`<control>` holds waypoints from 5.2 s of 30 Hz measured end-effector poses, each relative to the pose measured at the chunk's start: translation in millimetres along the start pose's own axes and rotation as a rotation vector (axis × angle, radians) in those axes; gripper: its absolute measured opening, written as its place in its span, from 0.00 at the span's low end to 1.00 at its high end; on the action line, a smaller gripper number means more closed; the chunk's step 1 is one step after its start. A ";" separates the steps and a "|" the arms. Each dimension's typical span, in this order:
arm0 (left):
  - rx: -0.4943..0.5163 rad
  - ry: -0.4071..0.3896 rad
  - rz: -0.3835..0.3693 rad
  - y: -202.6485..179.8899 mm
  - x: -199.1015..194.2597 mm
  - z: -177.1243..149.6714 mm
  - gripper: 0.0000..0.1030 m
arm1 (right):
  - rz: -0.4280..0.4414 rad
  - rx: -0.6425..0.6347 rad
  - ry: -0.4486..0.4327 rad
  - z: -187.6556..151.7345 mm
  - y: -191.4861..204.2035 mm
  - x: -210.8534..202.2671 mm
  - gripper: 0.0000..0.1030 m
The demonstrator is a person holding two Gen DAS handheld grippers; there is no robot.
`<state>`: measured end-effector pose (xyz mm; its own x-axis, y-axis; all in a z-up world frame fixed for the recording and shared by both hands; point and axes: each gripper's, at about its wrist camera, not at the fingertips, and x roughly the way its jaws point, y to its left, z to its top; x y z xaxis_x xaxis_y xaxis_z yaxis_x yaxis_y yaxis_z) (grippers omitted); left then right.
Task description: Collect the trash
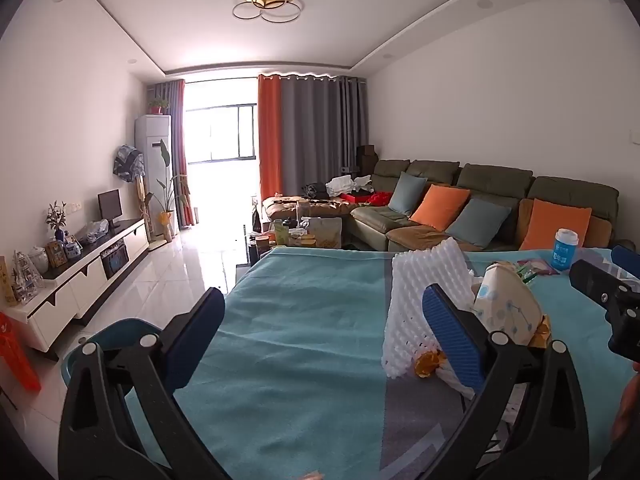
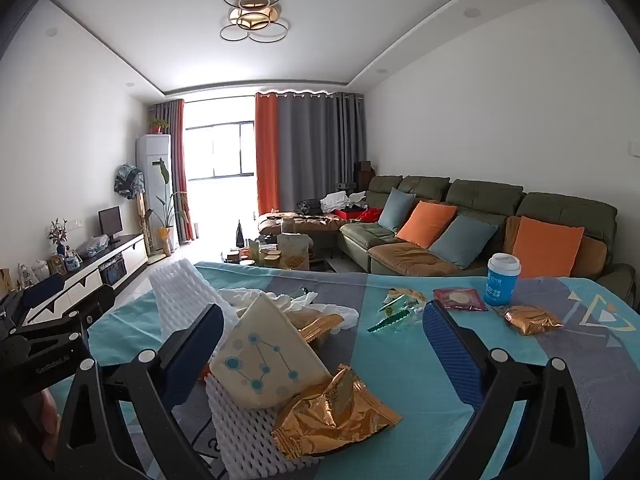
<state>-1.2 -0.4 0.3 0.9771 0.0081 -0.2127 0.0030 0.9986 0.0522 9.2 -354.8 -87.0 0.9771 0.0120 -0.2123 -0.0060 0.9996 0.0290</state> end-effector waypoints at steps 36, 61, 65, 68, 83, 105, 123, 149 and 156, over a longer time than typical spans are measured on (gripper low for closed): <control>-0.031 0.003 -0.018 6.0 0.5 0.7 0.95 | -0.011 -0.002 0.004 6.0 -2.2 2.6 0.94; -0.034 0.000 -0.030 5.6 -4.4 1.9 0.95 | -0.017 -0.011 0.002 5.5 2.7 2.3 0.94; -0.034 0.000 -0.029 4.8 -5.1 2.1 0.95 | -0.015 -0.010 0.001 5.7 2.2 2.0 0.94; -0.034 0.000 -0.030 4.1 -5.3 1.9 0.95 | -0.016 -0.011 0.002 5.7 2.2 2.1 0.94; -0.032 0.004 -0.031 3.1 -6.5 2.0 0.95 | -0.012 -0.008 0.002 6.0 3.3 1.7 0.94; -0.030 0.015 -0.030 2.8 -3.4 -0.2 0.95 | -0.002 -0.002 0.013 0.8 7.4 2.7 0.93; 0.046 0.130 -0.205 -14.8 27.2 -1.5 0.94 | 0.152 0.022 0.180 -3.4 0.9 40.5 0.93; -0.012 0.330 -0.464 13.6 73.1 -3.9 0.12 | 0.573 -0.050 0.365 18.2 30.2 67.1 0.02; -0.059 0.292 -0.385 66.2 48.6 9.4 0.12 | 0.657 -0.059 0.340 37.5 62.4 66.2 0.02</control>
<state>48.5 65.6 2.6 0.8068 -0.3571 -0.4707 0.3325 0.9330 -0.1379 81.5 -292.6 -62.6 0.6485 0.6067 -0.4597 -0.5877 0.7829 0.2042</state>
